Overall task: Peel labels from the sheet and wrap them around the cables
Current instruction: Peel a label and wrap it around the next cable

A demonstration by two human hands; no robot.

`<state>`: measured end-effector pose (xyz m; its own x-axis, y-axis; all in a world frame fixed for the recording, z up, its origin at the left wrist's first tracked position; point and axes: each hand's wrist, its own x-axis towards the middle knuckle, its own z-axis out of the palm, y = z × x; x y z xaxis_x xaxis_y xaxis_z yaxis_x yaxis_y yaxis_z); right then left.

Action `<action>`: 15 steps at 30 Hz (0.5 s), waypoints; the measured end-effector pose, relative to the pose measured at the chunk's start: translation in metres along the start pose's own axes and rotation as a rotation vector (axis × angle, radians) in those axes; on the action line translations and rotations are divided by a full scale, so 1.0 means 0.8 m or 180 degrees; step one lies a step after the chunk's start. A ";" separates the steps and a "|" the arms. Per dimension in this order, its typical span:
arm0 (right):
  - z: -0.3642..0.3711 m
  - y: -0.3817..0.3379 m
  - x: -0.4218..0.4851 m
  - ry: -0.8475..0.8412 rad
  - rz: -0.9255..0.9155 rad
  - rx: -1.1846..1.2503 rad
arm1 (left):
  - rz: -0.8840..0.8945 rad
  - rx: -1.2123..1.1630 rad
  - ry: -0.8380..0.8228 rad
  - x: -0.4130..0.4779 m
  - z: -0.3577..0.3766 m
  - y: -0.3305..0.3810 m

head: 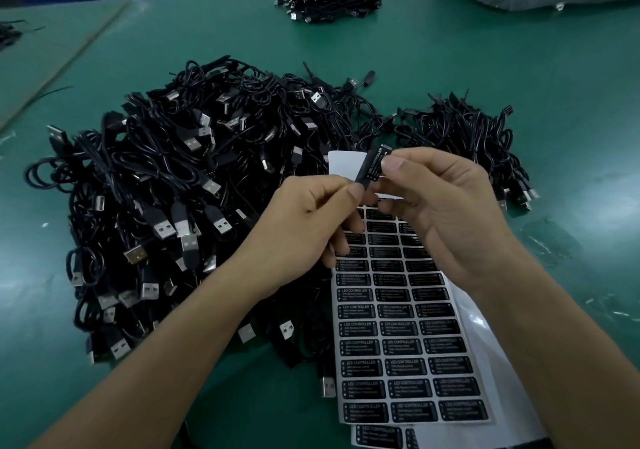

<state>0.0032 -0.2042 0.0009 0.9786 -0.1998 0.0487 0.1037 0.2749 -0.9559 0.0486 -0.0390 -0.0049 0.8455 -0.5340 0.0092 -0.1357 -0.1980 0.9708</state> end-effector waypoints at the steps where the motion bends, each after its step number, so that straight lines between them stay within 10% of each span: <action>1: 0.000 0.000 0.000 0.0020 -0.0001 -0.0014 | -0.0006 -0.0007 -0.0003 0.000 0.000 0.000; 15: -0.002 -0.003 0.002 0.0067 0.0043 0.0216 | 0.0232 0.0086 0.0273 -0.005 0.002 0.008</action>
<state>0.0044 -0.2067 0.0030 0.9762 -0.2151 0.0293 0.1031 0.3408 -0.9345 0.0438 -0.0393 0.0011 0.8738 -0.4756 0.1012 -0.2113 -0.1841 0.9599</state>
